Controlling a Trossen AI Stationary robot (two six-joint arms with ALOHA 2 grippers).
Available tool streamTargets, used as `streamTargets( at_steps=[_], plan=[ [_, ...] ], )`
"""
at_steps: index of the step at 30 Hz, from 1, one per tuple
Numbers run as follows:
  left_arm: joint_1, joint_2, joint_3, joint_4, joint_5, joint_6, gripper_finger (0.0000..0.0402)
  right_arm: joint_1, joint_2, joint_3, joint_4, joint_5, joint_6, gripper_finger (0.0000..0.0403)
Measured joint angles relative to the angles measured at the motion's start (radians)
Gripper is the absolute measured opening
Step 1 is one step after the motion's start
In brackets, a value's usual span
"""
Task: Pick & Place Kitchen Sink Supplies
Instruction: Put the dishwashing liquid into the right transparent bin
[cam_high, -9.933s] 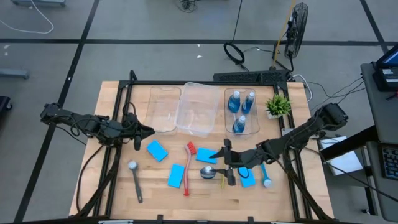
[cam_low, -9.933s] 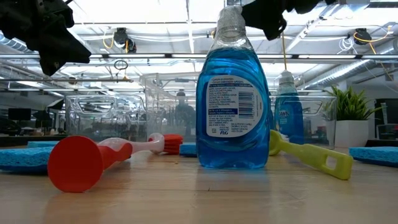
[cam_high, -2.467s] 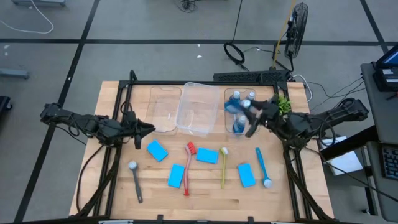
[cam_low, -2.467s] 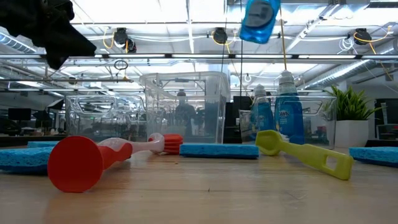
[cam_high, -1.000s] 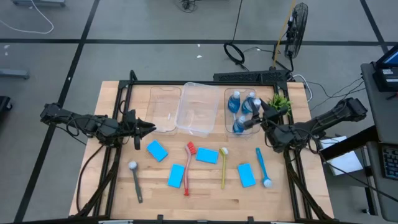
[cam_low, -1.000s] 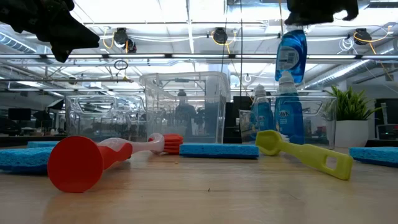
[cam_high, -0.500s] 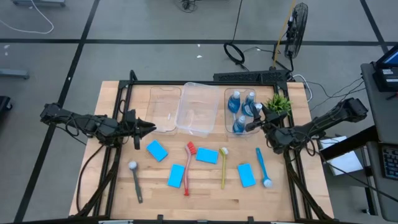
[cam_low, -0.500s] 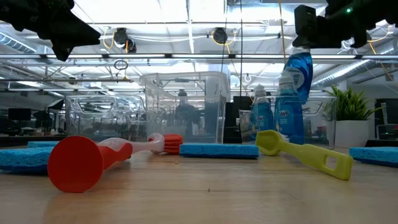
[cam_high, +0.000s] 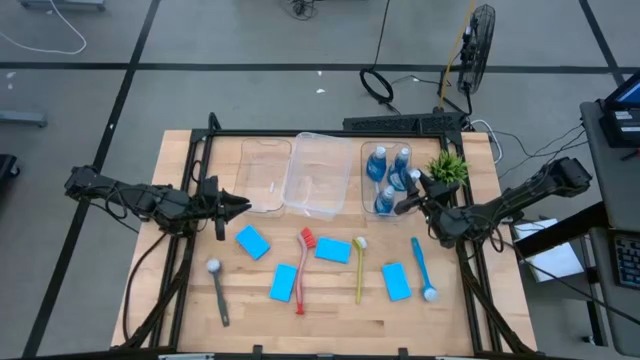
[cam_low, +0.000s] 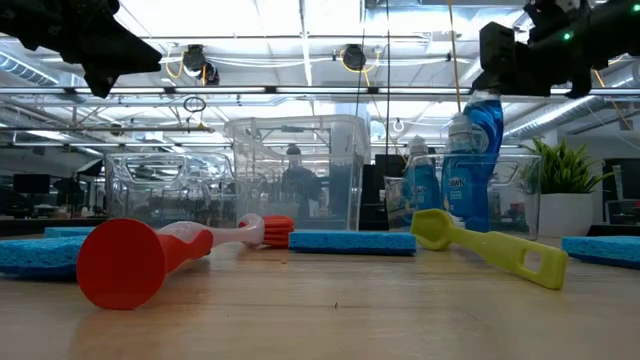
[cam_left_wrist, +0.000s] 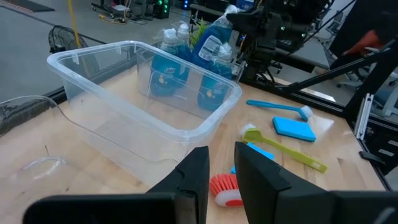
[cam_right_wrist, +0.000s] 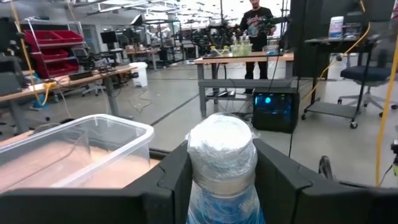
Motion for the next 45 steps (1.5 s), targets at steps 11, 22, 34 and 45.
streamTargets(
  at_steps=[11, 22, 34, 45],
  plan=[
    [0.000, 0.000, 0.000, 0.024, 0.001, 0.027, 0.0077, -0.004, 0.005, -0.050, -0.002, -0.054, 0.059, 0.0130],
    [0.000, 0.000, 0.000, 0.047, 0.002, 0.031, 0.0077, -0.042, 0.006, -0.066, -0.029, -0.159, 0.073, 0.0130],
    [0.000, 0.000, 0.000, 0.059, 0.002, 0.041, 0.0077, -0.049, -0.001, -0.066, -0.138, -0.205, 0.114, 0.0130],
    [0.000, 0.000, 0.000, 0.058, 0.003, 0.045, 0.0077, -0.082, -0.019, -0.066, -0.302, -0.285, 0.265, 0.0130]
  ],
)
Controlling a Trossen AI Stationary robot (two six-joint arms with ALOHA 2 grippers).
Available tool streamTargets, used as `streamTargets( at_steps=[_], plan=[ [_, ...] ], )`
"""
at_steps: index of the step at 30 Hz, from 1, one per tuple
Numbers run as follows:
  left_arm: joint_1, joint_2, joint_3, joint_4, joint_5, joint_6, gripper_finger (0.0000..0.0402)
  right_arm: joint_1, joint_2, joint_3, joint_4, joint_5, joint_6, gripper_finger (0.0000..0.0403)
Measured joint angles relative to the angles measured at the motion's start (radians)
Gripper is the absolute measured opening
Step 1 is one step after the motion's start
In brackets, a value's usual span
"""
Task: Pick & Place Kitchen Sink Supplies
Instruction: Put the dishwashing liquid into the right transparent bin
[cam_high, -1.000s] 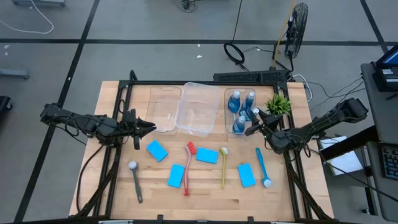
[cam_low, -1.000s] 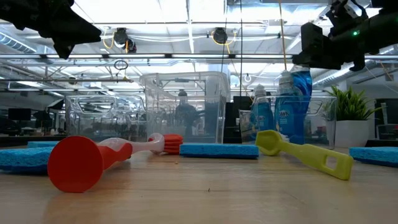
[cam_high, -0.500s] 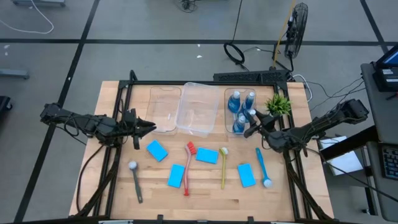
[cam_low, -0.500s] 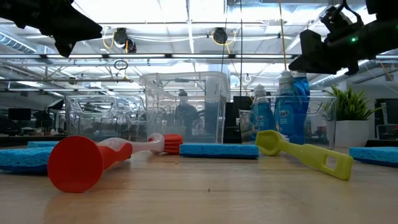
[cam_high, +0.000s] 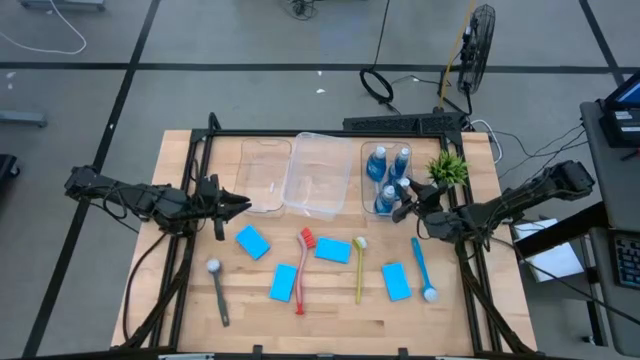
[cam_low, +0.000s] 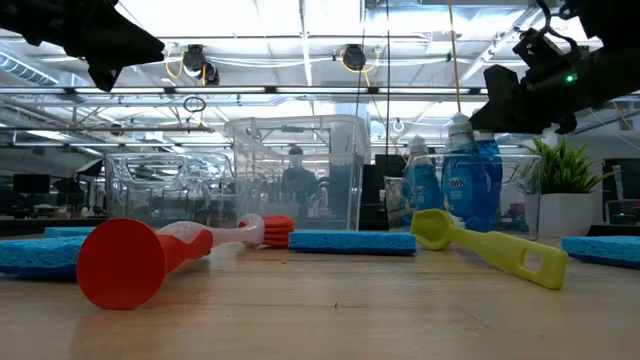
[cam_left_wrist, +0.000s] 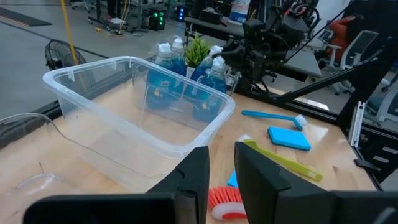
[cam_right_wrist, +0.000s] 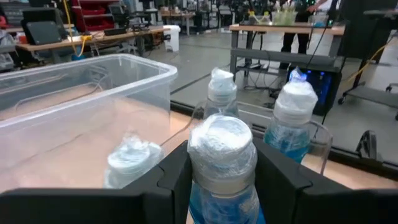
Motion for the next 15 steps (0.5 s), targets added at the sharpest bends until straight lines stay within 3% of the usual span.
streamTargets(
  at_steps=[15],
  plan=[
    [0.000, 0.000, 0.000, 0.000, 0.000, -0.001, 0.0077, -0.097, -0.047, 0.000, -0.062, -0.157, 0.001, 0.0156]
  ],
)
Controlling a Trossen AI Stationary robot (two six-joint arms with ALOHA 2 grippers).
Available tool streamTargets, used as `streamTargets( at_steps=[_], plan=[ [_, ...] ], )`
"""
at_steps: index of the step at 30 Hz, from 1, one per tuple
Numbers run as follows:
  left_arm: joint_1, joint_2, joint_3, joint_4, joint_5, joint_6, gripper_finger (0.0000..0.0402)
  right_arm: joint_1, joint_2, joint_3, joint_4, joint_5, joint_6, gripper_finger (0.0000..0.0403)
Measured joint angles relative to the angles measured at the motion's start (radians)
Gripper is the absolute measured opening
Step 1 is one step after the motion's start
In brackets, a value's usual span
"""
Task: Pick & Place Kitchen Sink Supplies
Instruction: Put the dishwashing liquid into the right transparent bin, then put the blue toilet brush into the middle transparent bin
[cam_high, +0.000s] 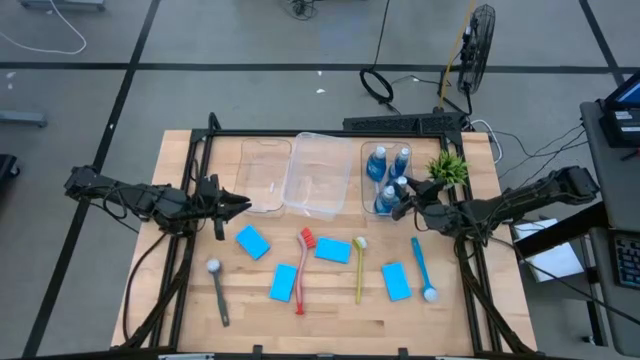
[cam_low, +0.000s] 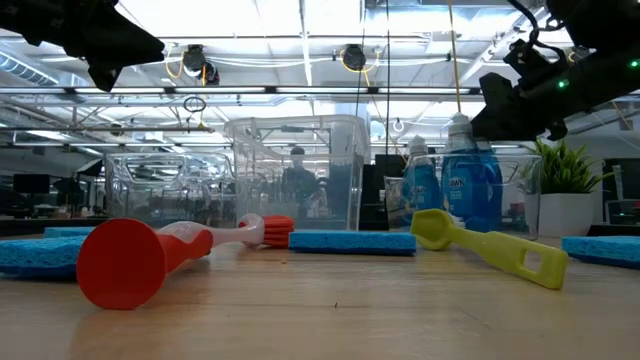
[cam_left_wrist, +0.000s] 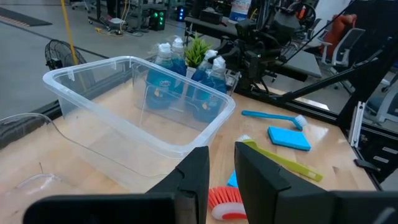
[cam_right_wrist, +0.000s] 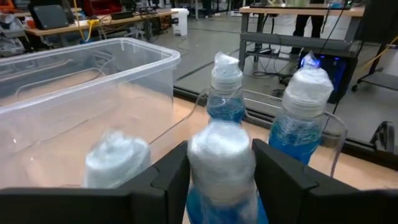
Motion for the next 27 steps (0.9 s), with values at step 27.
streamTargets(
  at_steps=[27],
  plan=[
    [0.000, 0.000, 0.000, 0.000, 0.000, 0.005, 0.0077, 0.066, -0.196, 0.001, 0.372, -0.050, -0.488, 0.0172]
  ],
)
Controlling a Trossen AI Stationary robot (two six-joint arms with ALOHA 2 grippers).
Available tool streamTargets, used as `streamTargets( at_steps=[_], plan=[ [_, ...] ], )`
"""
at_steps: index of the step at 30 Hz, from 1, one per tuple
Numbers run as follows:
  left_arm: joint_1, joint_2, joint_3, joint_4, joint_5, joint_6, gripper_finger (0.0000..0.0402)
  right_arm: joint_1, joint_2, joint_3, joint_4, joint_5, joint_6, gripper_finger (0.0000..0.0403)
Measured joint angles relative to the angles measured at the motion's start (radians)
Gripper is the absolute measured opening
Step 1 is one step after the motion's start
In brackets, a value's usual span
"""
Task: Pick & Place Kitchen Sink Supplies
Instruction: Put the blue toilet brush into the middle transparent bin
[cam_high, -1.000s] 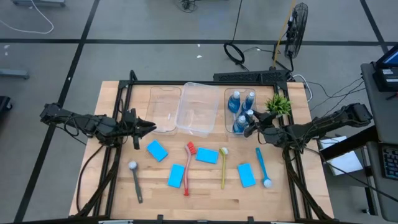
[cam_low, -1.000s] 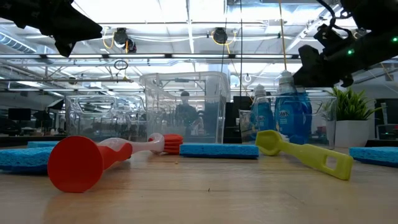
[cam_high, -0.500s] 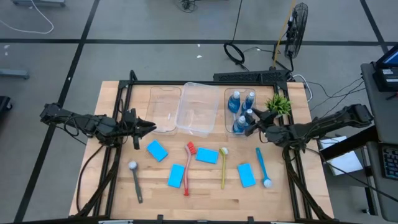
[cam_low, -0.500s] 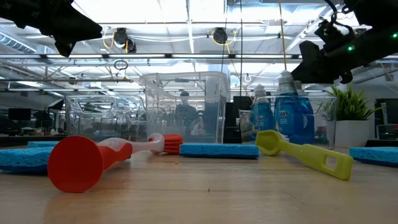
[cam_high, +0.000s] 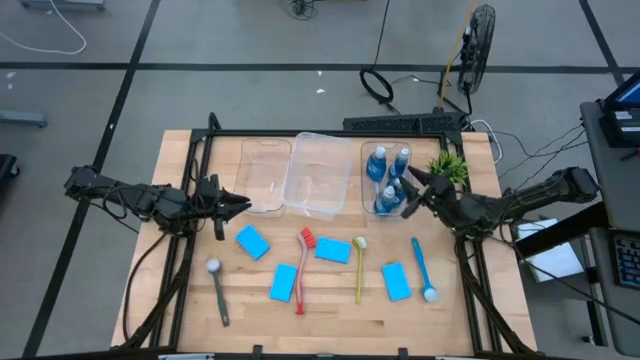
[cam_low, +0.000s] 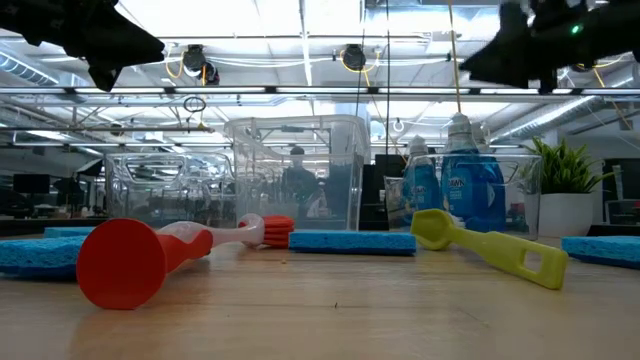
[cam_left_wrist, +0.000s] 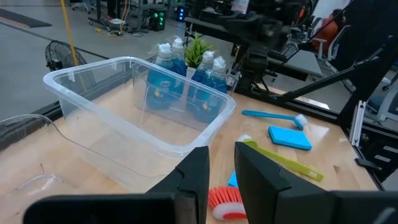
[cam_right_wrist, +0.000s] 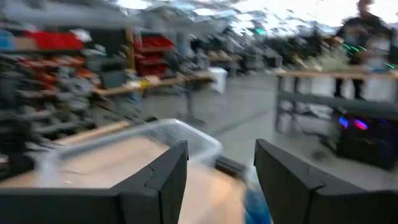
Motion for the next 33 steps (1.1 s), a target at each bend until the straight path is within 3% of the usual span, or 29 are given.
streamTargets(
  at_steps=[5, 19, 26, 33],
  plan=[
    [0.000, 0.000, 0.000, 0.000, 0.000, -0.011, 0.0077, 0.117, -0.044, 0.000, 0.083, 0.001, -0.102, 0.0172],
    [0.000, 0.000, 0.000, 0.001, 0.000, -0.010, 0.0077, 0.520, -0.114, 0.001, 0.082, 0.121, -0.085, 0.0171],
    [0.000, 0.000, 0.000, 0.001, -0.001, -0.010, 0.0077, 0.741, -0.119, 0.001, 0.082, 0.296, -0.029, 0.0171],
    [0.000, 0.000, 0.000, 0.001, -0.001, -0.010, 0.0077, 0.935, -0.119, 0.001, 0.082, 0.340, 0.117, 0.0171]
  ],
)
